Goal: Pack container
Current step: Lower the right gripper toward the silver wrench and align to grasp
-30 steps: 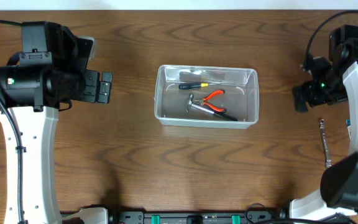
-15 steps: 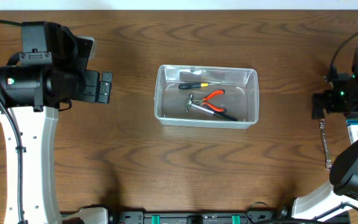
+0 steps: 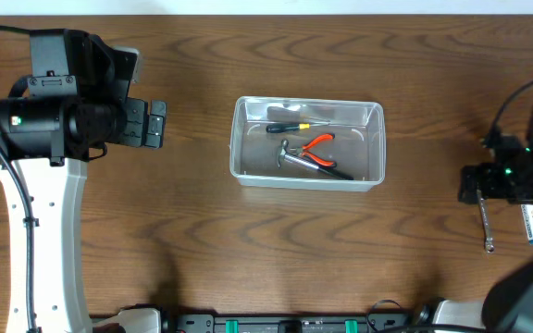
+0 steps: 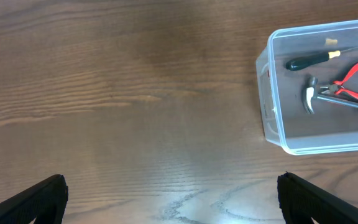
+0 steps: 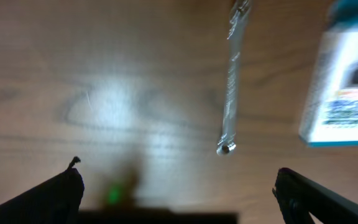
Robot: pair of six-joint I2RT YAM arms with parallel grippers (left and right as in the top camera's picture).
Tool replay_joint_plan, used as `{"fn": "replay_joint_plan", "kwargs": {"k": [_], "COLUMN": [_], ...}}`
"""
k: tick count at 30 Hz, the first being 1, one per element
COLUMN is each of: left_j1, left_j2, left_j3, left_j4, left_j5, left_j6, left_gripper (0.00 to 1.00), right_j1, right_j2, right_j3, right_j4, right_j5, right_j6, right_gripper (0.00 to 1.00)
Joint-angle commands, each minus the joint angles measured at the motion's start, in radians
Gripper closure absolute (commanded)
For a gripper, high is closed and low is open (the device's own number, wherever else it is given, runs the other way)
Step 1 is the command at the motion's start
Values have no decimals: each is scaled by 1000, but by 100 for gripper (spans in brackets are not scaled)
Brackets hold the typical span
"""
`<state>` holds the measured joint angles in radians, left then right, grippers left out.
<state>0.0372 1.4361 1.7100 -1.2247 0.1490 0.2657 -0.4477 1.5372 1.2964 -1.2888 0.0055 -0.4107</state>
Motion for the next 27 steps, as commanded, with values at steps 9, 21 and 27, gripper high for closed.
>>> {"fn": "replay_joint_plan", "kwargs": {"k": [9,21,27], "left_j1": [-4,-4,-4], "left_j2": [-5,-5,-5], "left_j3": [6,6,6], "left_j4": [0,0,0], "left_j5": [-12,-11,-12], "left_j6": [-5,-5,-5], "left_gripper": [2,2,2], "right_j1": [-173,-155,-155], "right_j2": [-75,-50,25], "right_j3": [-111,-156,-173], "right_j4": [177,234,238], "right_j5": [-66,50,51], "right_j6": [-104,-446,-370], "right_gripper": [1,1,1]}}
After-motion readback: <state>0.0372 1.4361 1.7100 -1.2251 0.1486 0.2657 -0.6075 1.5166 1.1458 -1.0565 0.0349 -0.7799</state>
